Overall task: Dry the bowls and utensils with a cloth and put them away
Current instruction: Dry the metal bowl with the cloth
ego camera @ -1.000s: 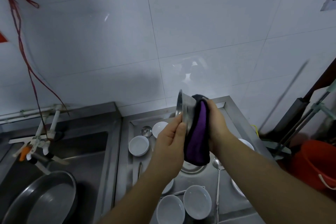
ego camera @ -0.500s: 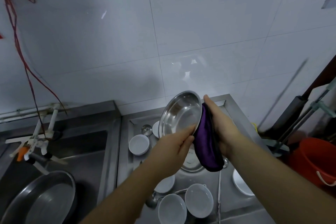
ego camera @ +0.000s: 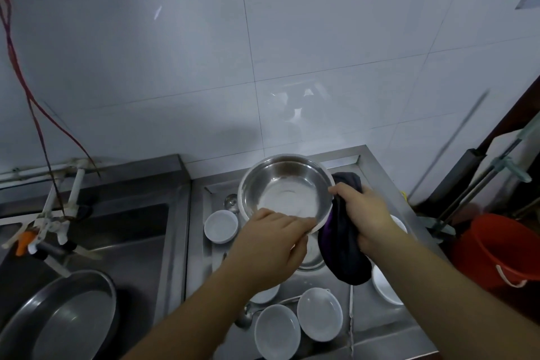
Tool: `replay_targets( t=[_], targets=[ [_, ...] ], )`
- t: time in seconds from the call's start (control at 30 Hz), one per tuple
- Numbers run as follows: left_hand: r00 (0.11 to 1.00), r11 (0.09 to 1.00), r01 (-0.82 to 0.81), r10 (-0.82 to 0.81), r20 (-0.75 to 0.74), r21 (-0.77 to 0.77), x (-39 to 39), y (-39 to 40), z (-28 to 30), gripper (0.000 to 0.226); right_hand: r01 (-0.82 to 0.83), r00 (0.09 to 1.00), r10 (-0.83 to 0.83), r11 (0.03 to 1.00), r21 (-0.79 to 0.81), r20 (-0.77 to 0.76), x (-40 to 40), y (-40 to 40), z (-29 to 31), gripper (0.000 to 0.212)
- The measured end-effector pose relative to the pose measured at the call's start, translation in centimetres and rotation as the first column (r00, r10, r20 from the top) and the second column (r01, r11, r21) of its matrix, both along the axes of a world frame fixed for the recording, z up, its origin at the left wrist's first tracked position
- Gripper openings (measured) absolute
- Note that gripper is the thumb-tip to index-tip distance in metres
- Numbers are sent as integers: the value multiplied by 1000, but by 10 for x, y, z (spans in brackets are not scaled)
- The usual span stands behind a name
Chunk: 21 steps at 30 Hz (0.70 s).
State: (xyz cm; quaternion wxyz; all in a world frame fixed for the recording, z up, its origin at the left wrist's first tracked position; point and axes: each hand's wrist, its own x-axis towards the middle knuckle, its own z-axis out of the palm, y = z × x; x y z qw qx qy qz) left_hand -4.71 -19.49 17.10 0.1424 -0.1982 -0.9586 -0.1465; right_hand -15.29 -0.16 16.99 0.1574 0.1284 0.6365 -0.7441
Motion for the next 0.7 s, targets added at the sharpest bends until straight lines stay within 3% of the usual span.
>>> replay_targets(
  t=[0.1,0.17,0.23,0.33,0.5,0.6,0.7],
  targets=[
    [1000,997,-26,26,-9,75,-1,0,-6,35,15,1000,-16,999,30,23,1,4,-11,10],
    [986,970,-157,165,-24,188,-3,0,-13,36,22,999,-24,999,48,44,0,9,-19,15],
    [926,876,-355,379,-8,327,-9,-2,-18,39,24,998,-28,998,54,58,-3,16,-27,17],
    [808,636,-572,544,225,518,-26,-6,-27,44,24,997,-30,996,89,69,-13,31,-40,26],
    [733,359,-680,307,607,640,-57,8,-48,18,-4,994,-9,993,120,111,-39,59,-59,26],
    [644,83,-762,202,738,642,-83,24,-67,13,-18,991,-3,988,154,134,-61,79,-69,21],
    [586,-70,-801,116,802,595,-112,44,-82,12,-16,991,-11,979,203,134,-87,102,-80,23]
  ],
)
